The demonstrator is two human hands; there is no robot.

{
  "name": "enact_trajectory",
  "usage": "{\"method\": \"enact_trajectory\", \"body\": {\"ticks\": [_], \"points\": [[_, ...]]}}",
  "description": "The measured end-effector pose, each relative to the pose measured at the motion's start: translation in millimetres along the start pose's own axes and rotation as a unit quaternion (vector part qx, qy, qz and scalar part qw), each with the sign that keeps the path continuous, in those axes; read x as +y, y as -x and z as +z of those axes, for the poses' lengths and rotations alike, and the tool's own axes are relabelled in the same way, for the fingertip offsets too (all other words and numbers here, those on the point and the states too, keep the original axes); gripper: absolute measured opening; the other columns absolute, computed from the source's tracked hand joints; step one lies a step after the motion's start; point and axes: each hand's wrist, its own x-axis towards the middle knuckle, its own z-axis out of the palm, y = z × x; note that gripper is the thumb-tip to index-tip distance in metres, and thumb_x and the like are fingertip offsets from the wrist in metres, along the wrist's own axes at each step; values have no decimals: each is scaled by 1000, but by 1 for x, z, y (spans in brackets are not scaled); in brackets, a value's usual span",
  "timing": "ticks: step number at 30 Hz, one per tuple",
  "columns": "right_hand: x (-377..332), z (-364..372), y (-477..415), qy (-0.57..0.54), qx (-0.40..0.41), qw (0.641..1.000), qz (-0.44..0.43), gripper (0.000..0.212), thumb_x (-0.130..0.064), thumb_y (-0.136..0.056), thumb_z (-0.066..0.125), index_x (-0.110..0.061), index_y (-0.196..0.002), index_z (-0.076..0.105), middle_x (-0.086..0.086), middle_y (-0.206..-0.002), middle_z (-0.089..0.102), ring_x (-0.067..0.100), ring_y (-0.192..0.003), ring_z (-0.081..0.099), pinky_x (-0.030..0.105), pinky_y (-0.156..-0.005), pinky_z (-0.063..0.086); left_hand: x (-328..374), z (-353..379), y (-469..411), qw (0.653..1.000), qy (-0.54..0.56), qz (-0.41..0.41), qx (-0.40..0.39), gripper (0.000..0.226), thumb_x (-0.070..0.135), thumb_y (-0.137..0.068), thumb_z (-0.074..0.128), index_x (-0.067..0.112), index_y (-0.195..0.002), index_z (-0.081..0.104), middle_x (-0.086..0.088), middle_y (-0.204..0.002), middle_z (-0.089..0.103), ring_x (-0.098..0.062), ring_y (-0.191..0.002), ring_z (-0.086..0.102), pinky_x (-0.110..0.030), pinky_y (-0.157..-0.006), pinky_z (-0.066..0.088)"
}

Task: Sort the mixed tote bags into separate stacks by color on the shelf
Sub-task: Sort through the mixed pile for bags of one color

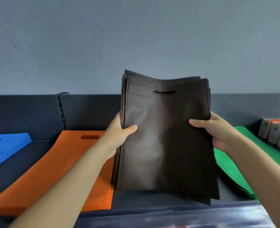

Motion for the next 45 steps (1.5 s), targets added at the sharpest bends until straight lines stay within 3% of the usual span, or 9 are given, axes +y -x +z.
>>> {"method": "enact_trajectory", "body": {"ticks": [8,15,19,21,26,29,35,40,45], "points": [[-37,25,12,-2,-42,988,-149,28,-6,-87,59,-22,-109,61,-2,-96,73,13,-85,71,26,-73,58,28,18,-5,996,37,79,7,41,15,-89,62,32,-123,45,14,-113,63,-2,-106,59,-26,-95,44],[10,-8,24,-40,-59,993,-95,56,-18,-38,87,-12,-92,70,8,-90,74,21,-78,72,26,-62,57,-11,-8,5,995,-17,83,60,66,24,-72,80,35,-129,47,15,-120,60,-4,-111,57,-35,-96,48],[6,-2,22,-55,-54,993,-94,37,-4,-60,68,-8,-97,65,8,-84,74,22,-73,72,28,-60,57,-4,2,4,992,20,95,74,55,17,-71,80,43,-108,49,17,-110,62,4,-96,61,-18,-78,51],[-6,3,19,-38,-49,990,-127,36,-4,-61,68,-10,-96,66,7,-87,74,21,-76,72,28,-62,58,4,7,0,989,24,115,92,54,15,-71,80,42,-106,49,17,-109,62,4,-97,61,-18,-80,50],[-10,-8,18,13,-48,987,-153,46,-14,-51,78,-13,-96,68,1,-93,74,18,-89,70,21,-68,55,9,-2,-3,992,26,96,74,47,23,-73,79,39,-109,53,19,-107,65,3,-99,61,-21,-86,50],[7,-11,19,-10,-64,992,-108,70,-28,-31,92,-12,-95,71,7,-98,73,21,-89,71,24,-66,56,1,3,2,994,51,81,59,46,17,-74,79,33,-111,56,17,-104,69,2,-96,63,-22,-85,50],[-8,-5,16,-34,-66,993,-87,35,-7,-61,69,-11,-96,69,9,-95,74,25,-85,71,31,-70,59,13,9,-2,993,87,70,36,49,21,-75,78,31,-117,54,15,-105,69,-1,-96,65,-22,-82,51],[16,-16,20,-32,-64,997,-37,74,-26,-25,93,-11,-94,72,11,-95,73,23,-81,71,28,-63,57,-8,3,4,995,93,13,34,60,45,-63,82,30,-115,55,13,-111,67,-5,-106,61,-32,-98,46],[16,-5,24,-61,-44,997,-2,41,-6,-59,68,-11,-100,68,10,-92,74,22,-77,72,30,-60,58,-14,12,7,994,73,33,70,43,21,-75,78,25,-113,59,12,-104,70,-4,-98,65,-21,-82,50]]}}
